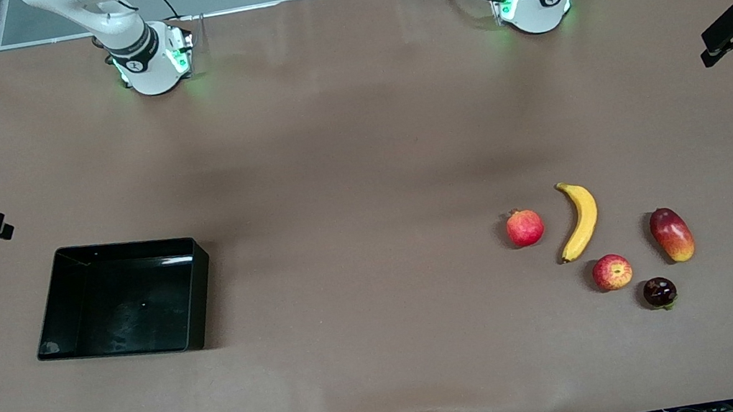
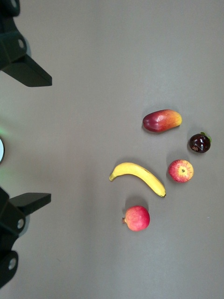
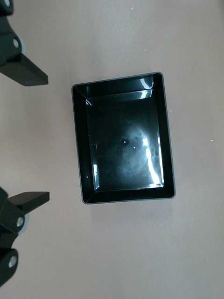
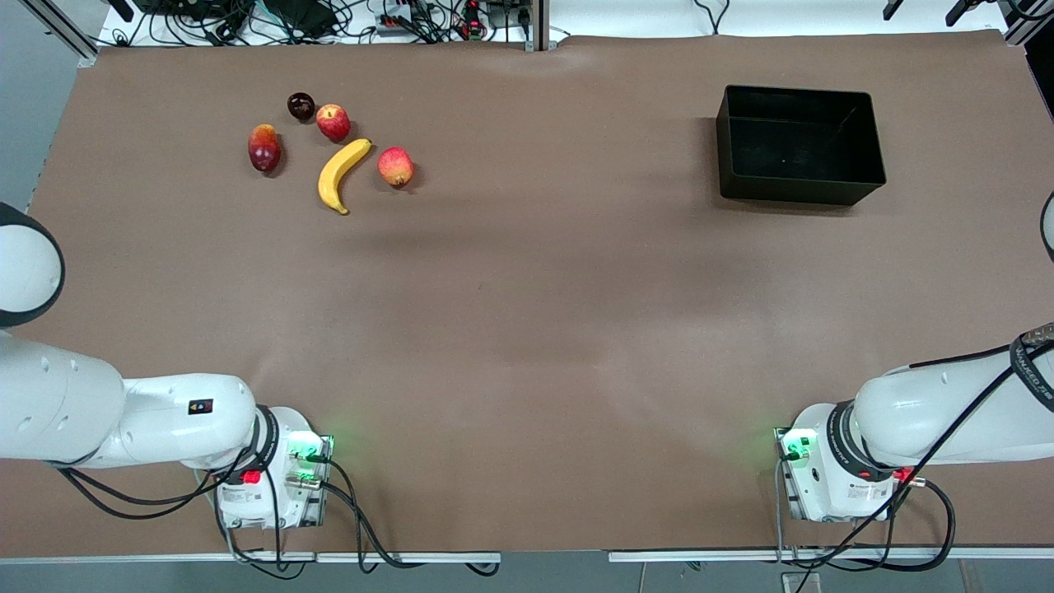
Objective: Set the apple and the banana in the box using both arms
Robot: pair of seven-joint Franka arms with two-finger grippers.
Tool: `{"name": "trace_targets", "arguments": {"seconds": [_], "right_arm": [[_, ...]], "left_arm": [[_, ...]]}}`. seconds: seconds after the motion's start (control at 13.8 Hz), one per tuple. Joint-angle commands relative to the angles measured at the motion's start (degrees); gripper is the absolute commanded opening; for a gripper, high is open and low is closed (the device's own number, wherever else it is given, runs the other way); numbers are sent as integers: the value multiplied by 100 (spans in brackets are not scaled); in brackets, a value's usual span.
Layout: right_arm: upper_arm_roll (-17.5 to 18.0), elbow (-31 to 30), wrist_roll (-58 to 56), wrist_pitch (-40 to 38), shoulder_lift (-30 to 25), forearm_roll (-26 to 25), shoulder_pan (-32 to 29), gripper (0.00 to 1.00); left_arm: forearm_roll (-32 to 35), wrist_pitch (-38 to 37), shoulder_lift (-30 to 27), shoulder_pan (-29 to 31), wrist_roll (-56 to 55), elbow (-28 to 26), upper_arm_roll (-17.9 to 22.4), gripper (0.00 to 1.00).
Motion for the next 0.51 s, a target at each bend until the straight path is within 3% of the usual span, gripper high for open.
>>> {"name": "trace_targets", "arguments": {"seconds": [0.0, 0.43], "right_arm": [[62, 89, 42, -53, 46, -100, -39, 100], [62, 89, 42, -53, 55, -100, -39, 100]], "left_arm": [[118, -68, 46, 7, 71, 121, -54, 100], [135, -7, 580, -1, 44, 138, -46, 100]]}}
